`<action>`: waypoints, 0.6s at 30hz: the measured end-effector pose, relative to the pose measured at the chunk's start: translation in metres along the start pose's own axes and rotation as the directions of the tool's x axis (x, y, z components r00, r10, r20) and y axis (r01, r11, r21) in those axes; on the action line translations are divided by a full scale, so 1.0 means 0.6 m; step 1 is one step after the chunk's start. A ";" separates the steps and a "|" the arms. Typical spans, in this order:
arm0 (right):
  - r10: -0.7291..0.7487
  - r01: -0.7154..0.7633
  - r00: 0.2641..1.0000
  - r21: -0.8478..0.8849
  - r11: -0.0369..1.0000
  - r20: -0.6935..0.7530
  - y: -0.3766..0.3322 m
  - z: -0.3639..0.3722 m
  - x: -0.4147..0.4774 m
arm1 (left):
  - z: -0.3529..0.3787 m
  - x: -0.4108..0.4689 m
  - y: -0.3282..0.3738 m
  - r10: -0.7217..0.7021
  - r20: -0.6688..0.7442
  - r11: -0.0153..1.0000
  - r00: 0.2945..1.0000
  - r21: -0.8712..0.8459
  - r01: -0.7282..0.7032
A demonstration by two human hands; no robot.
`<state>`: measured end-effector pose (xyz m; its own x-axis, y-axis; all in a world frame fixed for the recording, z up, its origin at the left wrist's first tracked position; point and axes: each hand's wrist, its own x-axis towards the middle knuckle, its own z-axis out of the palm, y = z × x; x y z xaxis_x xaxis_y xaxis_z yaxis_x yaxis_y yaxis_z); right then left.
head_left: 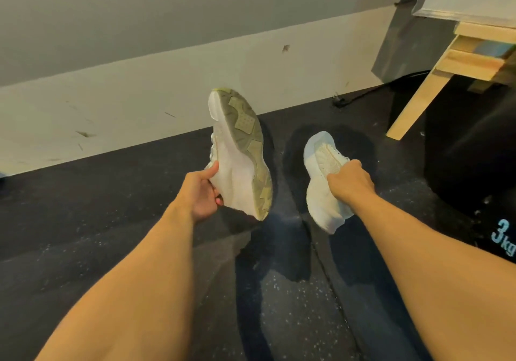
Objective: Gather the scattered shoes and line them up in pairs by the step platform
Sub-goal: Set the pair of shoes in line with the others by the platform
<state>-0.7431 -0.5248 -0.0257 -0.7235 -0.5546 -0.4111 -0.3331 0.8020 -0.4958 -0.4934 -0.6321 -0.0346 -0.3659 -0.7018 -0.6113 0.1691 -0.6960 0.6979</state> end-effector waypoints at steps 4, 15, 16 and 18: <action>-0.080 0.086 0.994 -0.093 0.992 0.071 -0.015 0.007 -0.015 | 0.048 0.015 0.011 0.154 -0.244 0.966 0.957 0.241 -0.093; -0.318 0.464 0.885 -0.574 0.674 0.341 -0.003 0.054 -0.033 | 0.088 0.020 -0.074 -0.016 0.001 0.028 1.000 1.000 -0.001; -0.342 0.507 0.862 -0.606 0.613 0.375 0.003 0.056 -0.033 | 0.080 0.017 -0.076 -0.074 0.001 -0.044 0.997 0.999 -0.005; -0.300 0.525 0.850 -0.647 0.553 0.434 0.015 0.054 -0.033 | 0.072 0.011 -0.091 -0.139 -0.025 -0.237 0.990 0.971 -0.009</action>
<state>-0.7124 -0.5138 -0.0469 -0.2528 -0.8078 -0.5324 -0.9553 0.2957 0.0049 -0.5446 -0.5922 -0.0610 -0.3627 -0.6019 -0.7114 -0.9260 0.3187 0.2024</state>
